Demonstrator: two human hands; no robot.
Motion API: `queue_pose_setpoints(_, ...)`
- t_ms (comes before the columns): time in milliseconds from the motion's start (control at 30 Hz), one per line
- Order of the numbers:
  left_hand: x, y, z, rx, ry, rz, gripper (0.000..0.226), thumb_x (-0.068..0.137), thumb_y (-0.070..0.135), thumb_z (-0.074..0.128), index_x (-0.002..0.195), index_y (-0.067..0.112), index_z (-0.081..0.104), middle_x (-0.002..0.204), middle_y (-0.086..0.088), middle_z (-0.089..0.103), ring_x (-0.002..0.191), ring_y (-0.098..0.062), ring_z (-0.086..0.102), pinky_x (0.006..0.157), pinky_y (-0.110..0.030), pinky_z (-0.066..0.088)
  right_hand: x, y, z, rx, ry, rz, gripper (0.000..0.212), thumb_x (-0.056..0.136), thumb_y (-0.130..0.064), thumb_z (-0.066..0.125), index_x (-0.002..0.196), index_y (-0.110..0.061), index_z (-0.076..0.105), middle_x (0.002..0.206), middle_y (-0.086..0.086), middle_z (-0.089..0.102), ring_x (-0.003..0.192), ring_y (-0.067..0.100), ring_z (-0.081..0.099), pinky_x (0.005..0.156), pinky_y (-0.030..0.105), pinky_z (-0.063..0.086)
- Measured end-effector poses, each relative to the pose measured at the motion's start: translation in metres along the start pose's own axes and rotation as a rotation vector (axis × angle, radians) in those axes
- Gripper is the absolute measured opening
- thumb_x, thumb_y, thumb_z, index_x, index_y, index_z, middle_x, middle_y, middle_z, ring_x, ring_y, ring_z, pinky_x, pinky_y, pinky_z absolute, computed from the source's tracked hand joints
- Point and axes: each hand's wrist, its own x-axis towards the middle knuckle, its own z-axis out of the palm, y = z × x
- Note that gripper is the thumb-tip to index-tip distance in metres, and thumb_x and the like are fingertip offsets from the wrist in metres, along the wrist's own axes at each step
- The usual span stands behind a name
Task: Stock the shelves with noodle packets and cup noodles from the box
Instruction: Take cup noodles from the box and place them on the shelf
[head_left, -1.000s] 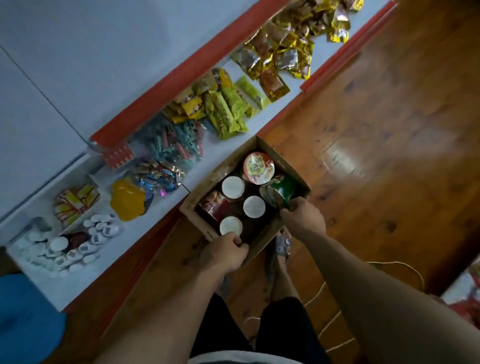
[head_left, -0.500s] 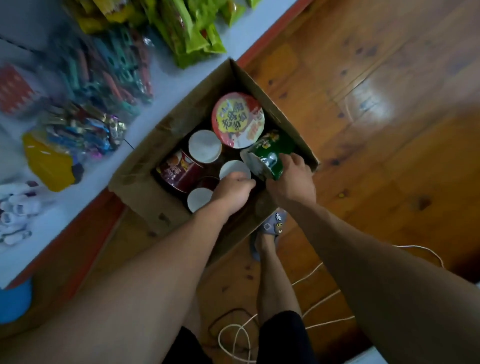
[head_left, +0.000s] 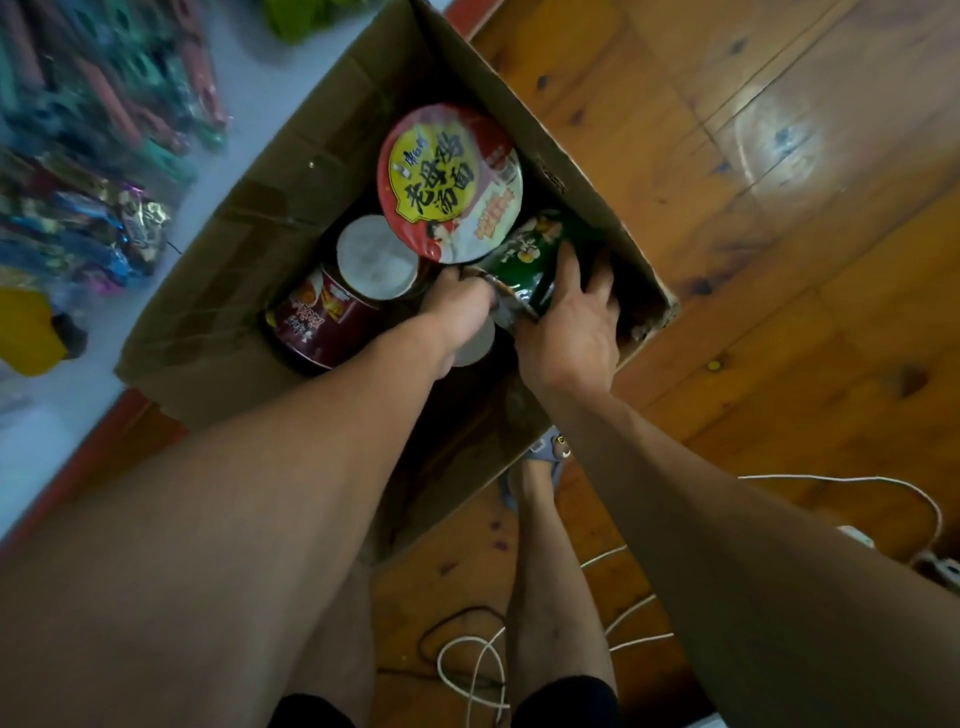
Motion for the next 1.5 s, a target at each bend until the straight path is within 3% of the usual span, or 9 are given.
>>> queue_pose_setpoints(233, -0.023, -0.013, -0.017, -0.001, 0.012, 0.057, 0.054, 0.09, 0.006, 0.056, 0.14, 0.023, 0.048, 0.125, 0.003, 0.056, 0.115, -0.017, 0.05, 0.089, -0.027, 0.039, -0.01, 0.008, -0.01, 0.148, -0.028, -0.039, 0.067, 0.098, -0.031, 0.054, 0.156, -0.026, 0.021, 0.162, 0.009, 0.021, 0.143, 0.034, 0.029, 0.113, 0.043, 0.031)
queue_pose_setpoints(367, -0.056, -0.018, -0.037, -0.047, 0.021, 0.074, 0.051, 0.092, 0.002, 0.057, 0.14, 0.015, 0.048, 0.123, 0.0, 0.059, 0.1, -0.011, 0.056, 0.062, -0.008, 0.044, -0.035, 0.005, -0.027, 0.228, -0.098, -0.031, 0.063, 0.097, -0.034, 0.056, 0.154, -0.027, 0.028, 0.158, 0.005, 0.032, 0.143, 0.026, 0.034, 0.115, 0.041, 0.032)
queue_pose_setpoints(467, -0.083, -0.021, -0.056, -0.125, 0.026, 0.098, 0.053, 0.091, 0.003, 0.059, 0.142, 0.012, 0.048, 0.129, -0.001, 0.063, 0.104, -0.01, 0.06, 0.075, -0.015, 0.043, -0.061, -0.002, -0.04, 0.322, -0.126, -0.026, 0.063, 0.096, -0.038, 0.058, 0.153, -0.031, 0.03, 0.152, 0.001, 0.043, 0.133, 0.022, 0.048, 0.107, 0.042, 0.043)
queue_pose_setpoints(567, -0.116, -0.022, -0.079, -0.182, 0.03, 0.144, 0.049, 0.093, 0.003, 0.058, 0.14, 0.012, 0.05, 0.118, 0.002, 0.062, 0.089, 0.0, 0.057, 0.065, -0.012, 0.04, -0.094, -0.015, -0.057, 0.42, -0.148, -0.006, 0.062, 0.097, -0.037, 0.058, 0.153, -0.031, 0.03, 0.145, -0.002, 0.051, 0.111, 0.012, 0.056, 0.091, 0.031, 0.049)
queue_pose_setpoints(733, -0.181, -0.024, -0.124, -0.257, 0.029, 0.229, 0.05, 0.092, -0.001, 0.058, 0.14, 0.01, 0.051, 0.135, -0.005, 0.059, 0.107, -0.013, 0.057, 0.069, -0.015, 0.043, -0.162, -0.049, -0.09, 0.512, -0.145, -0.016, 0.063, 0.094, -0.041, 0.061, 0.15, -0.03, 0.035, 0.14, -0.001, 0.056, 0.118, 0.02, 0.059, 0.099, 0.044, 0.051)
queue_pose_setpoints(900, -0.263, -0.032, -0.177, -0.296, 0.003, 0.276, 0.039, 0.09, -0.003, 0.058, 0.126, 0.009, 0.058, 0.114, -0.009, 0.066, 0.092, -0.018, 0.063, 0.072, -0.025, 0.051, -0.242, -0.089, -0.122, 0.655, -0.119, -0.011, 0.05, 0.093, -0.044, 0.062, 0.14, -0.03, 0.051, 0.122, -0.004, 0.066, 0.106, 0.018, 0.065, 0.093, 0.043, 0.056)
queue_pose_setpoints(1033, -0.327, -0.044, -0.221, -0.341, -0.016, 0.35, 0.032, 0.088, 0.004, 0.064, 0.118, 0.015, 0.062, 0.112, -0.005, 0.07, 0.095, -0.017, 0.065, 0.087, -0.032, 0.052, -0.303, -0.129, -0.137, 0.827, -0.103, -0.004, 0.042, 0.09, -0.043, 0.067, 0.129, -0.027, 0.061, 0.117, -0.002, 0.069, 0.102, 0.019, 0.068, 0.089, 0.045, 0.058)
queue_pose_setpoints(1267, -0.419, -0.069, -0.276, -0.571, 0.11, 0.464, 0.033, 0.09, 0.008, 0.065, 0.12, 0.022, 0.061, 0.103, 0.004, 0.07, 0.095, -0.018, 0.066, 0.087, -0.035, 0.052, -0.38, -0.192, -0.165, 0.734, -0.14, -0.202, 0.03, 0.087, -0.043, 0.07, 0.112, -0.027, 0.067, 0.107, 0.0, 0.072, 0.095, 0.021, 0.07, 0.081, 0.045, 0.06)
queue_pose_setpoints(1500, -0.49, -0.102, -0.299, -0.755, 0.29, 0.537, 0.034, 0.092, 0.014, 0.066, 0.125, 0.021, 0.06, 0.114, 0.001, 0.068, 0.096, -0.011, 0.064, 0.079, -0.029, 0.05, -0.43, -0.235, -0.188, 0.542, -0.215, -0.429, 0.039, 0.086, -0.046, 0.071, 0.116, -0.022, 0.066, 0.103, 0.002, 0.072, 0.088, 0.022, 0.071, 0.077, 0.043, 0.062)
